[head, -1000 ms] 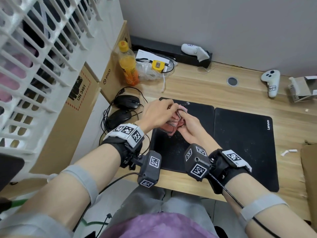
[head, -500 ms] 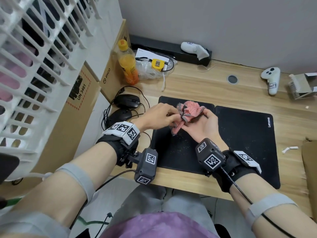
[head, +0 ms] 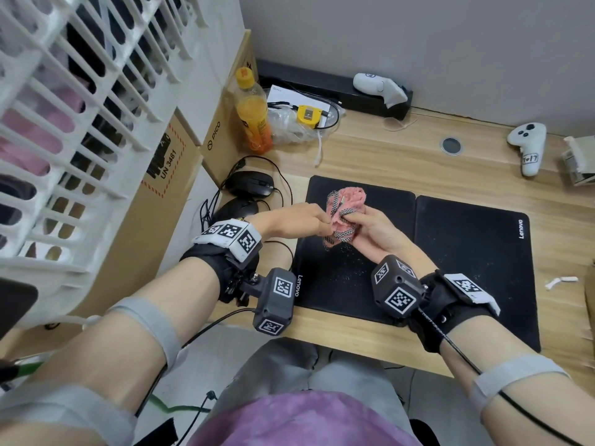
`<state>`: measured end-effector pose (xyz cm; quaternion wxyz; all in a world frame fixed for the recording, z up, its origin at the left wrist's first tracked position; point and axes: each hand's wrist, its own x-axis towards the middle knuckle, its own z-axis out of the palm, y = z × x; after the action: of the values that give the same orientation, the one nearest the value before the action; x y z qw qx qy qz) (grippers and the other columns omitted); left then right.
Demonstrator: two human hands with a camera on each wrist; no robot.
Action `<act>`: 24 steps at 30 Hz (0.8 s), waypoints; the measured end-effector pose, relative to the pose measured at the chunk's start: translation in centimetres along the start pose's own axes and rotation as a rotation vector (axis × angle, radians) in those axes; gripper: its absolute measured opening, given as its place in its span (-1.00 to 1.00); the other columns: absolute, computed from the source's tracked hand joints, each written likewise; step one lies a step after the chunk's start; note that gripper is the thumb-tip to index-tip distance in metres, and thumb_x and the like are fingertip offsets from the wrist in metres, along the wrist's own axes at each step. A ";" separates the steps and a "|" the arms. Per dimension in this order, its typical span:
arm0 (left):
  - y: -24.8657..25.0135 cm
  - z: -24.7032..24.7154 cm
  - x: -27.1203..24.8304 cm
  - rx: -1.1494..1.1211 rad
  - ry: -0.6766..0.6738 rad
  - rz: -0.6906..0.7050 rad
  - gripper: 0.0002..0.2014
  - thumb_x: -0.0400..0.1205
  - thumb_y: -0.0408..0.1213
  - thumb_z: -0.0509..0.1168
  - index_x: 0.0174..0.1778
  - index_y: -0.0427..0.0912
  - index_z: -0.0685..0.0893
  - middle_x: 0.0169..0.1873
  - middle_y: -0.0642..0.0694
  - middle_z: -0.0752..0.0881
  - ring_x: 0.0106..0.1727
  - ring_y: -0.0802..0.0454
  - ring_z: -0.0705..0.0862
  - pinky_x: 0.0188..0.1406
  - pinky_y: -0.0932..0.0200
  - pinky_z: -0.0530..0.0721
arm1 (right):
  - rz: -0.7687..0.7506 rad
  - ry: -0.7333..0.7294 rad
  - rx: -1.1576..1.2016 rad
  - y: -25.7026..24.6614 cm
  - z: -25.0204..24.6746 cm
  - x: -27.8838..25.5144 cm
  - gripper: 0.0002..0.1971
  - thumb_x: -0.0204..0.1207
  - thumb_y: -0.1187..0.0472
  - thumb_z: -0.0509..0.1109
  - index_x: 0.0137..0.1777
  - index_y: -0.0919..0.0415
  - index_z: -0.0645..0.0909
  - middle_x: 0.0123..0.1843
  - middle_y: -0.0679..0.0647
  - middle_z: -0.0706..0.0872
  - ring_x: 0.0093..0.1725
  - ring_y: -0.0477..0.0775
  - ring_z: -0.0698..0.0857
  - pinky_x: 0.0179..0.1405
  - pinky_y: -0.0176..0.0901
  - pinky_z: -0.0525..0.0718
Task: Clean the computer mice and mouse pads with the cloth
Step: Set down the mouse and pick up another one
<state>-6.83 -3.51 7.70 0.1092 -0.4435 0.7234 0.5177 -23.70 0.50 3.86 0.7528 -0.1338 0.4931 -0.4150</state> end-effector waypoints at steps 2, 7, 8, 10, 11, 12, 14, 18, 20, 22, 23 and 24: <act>-0.2 -0.1 -0.2 0.023 -0.026 -0.013 -0.61 0.66 -0.33 0.20 -0.46 -0.08 0.23 -0.47 0.00 0.26 -0.40 0.05 0.21 -0.34 0.10 0.17 | 0.006 -0.002 -0.105 0.1 0.3 0.2 -0.66 0.54 0.58 0.26 0.31 0.51 0.55 0.27 0.46 0.67 0.28 0.39 0.68 0.34 0.23 0.62; -1.0 -0.6 -0.4 0.005 0.010 -0.038 -0.70 0.69 -0.25 0.17 -0.38 -0.16 0.38 -0.39 -0.08 0.35 -0.30 0.01 0.30 -0.24 0.06 0.24 | -0.040 0.132 -0.226 0.1 1.1 0.7 -0.77 0.57 0.52 0.30 0.20 0.43 0.63 0.08 0.32 0.77 0.07 0.27 0.77 0.07 0.12 0.75; -1.0 -0.7 -0.4 0.002 0.025 -0.039 -0.69 0.70 -0.24 0.16 -0.39 -0.14 0.36 -0.39 -0.07 0.35 -0.30 0.01 0.31 -0.24 0.06 0.24 | -0.047 0.161 -0.212 0.2 1.1 0.8 -0.78 0.59 0.50 0.30 0.19 0.40 0.63 0.06 0.30 0.78 0.05 0.26 0.78 0.03 0.15 0.76; -1.2 -0.9 -0.4 0.002 0.064 -0.046 -0.64 0.71 -0.23 0.15 -0.43 -0.10 0.30 -0.43 -0.01 0.34 -0.33 0.03 0.30 -0.28 0.08 0.23 | -0.057 0.232 -0.182 0.4 1.2 1.0 -0.85 0.62 0.43 0.31 0.10 0.31 0.66 0.02 0.26 0.80 0.04 0.24 0.79 0.03 0.21 0.76; -1.2 -0.9 -0.4 0.010 0.080 -0.053 -0.62 0.72 -0.23 0.14 -0.44 -0.09 0.28 -0.44 0.01 0.34 -0.34 0.04 0.30 -0.30 0.08 0.22 | -0.065 0.284 -0.179 0.6 1.2 1.3 -0.89 0.63 0.38 0.31 0.04 0.26 0.66 -0.01 0.22 0.80 0.02 0.21 0.79 0.07 0.21 0.76; -1.2 -0.9 -0.2 0.027 0.094 -0.063 -0.62 0.72 -0.23 0.13 -0.45 -0.09 0.28 -0.44 0.01 0.34 -0.33 0.03 0.32 -0.31 0.08 0.23 | -0.075 0.346 -0.185 0.7 1.2 1.5 -0.92 0.64 0.32 0.32 0.00 0.22 0.66 -0.04 0.18 0.80 -0.01 0.17 0.79 0.09 0.18 0.76; -1.3 -0.6 0.0 0.069 0.127 -0.082 -0.62 0.72 -0.19 0.12 -0.44 -0.09 0.29 -0.44 0.00 0.38 -0.31 0.01 0.36 -0.31 0.05 0.25 | -0.093 0.459 -0.202 1.1 1.0 1.9 -0.91 0.65 0.22 0.34 -0.02 0.19 0.66 -0.06 0.15 0.79 -0.06 0.13 0.79 0.11 0.11 0.76; -1.3 -0.1 0.5 0.128 0.210 -0.086 -0.71 0.70 -0.16 0.11 -0.35 -0.12 0.45 -0.38 -0.02 0.53 -0.26 -0.01 0.48 -0.31 0.08 0.35 | -0.063 0.482 -0.113 1.6 0.8 2.0 -0.91 0.61 0.28 0.39 0.04 0.30 0.66 -0.06 0.22 0.79 -0.10 0.17 0.80 0.10 0.12 0.76; -1.2 0.2 0.8 0.131 0.195 -0.084 -0.78 0.71 -0.14 0.12 -0.19 -0.11 0.56 -0.29 -0.01 0.61 -0.20 0.00 0.53 -0.26 0.09 0.41 | -0.045 0.385 -0.087 1.7 0.9 1.7 -0.93 0.59 0.39 0.39 0.03 0.34 0.66 -0.04 0.26 0.79 -0.04 0.21 0.80 0.10 0.16 0.76; -1.1 0.4 1.1 0.182 0.170 -0.068 -0.79 0.74 -0.08 0.11 -0.12 -0.07 0.55 -0.31 0.04 0.60 -0.26 0.06 0.52 -0.30 0.10 0.40 | -0.035 0.286 -0.118 1.7 1.0 1.5 -0.86 0.57 0.46 0.37 0.09 0.36 0.66 -0.02 0.25 0.80 -0.03 0.16 0.81 0.01 0.05 0.78; -1.1 0.5 1.1 0.217 0.164 -0.056 -0.78 0.75 -0.08 0.11 -0.17 -0.05 0.52 -0.36 0.07 0.56 -0.31 0.10 0.49 -0.35 0.12 0.36 | -0.036 0.253 -0.150 1.7 1.0 1.4 -0.81 0.55 0.49 0.38 0.13 0.36 0.66 -0.03 0.24 0.80 -0.04 0.14 0.81 -0.05 -0.02 0.79; -1.2 0.6 1.1 0.245 0.165 -0.042 -0.75 0.75 -0.10 0.12 -0.25 -0.02 0.48 -0.40 0.09 0.52 -0.35 0.13 0.47 -0.40 0.15 0.33 | -0.041 0.234 -0.194 1.6 1.0 1.3 -0.78 0.53 0.50 0.40 0.15 0.35 0.67 -0.03 0.23 0.80 -0.05 0.13 0.80 -0.06 -0.04 0.79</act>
<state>-6.77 -3.72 5.98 0.1133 -0.4828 0.7784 0.3850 -21.80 0.31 2.56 0.6653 -0.1667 0.6123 -0.3933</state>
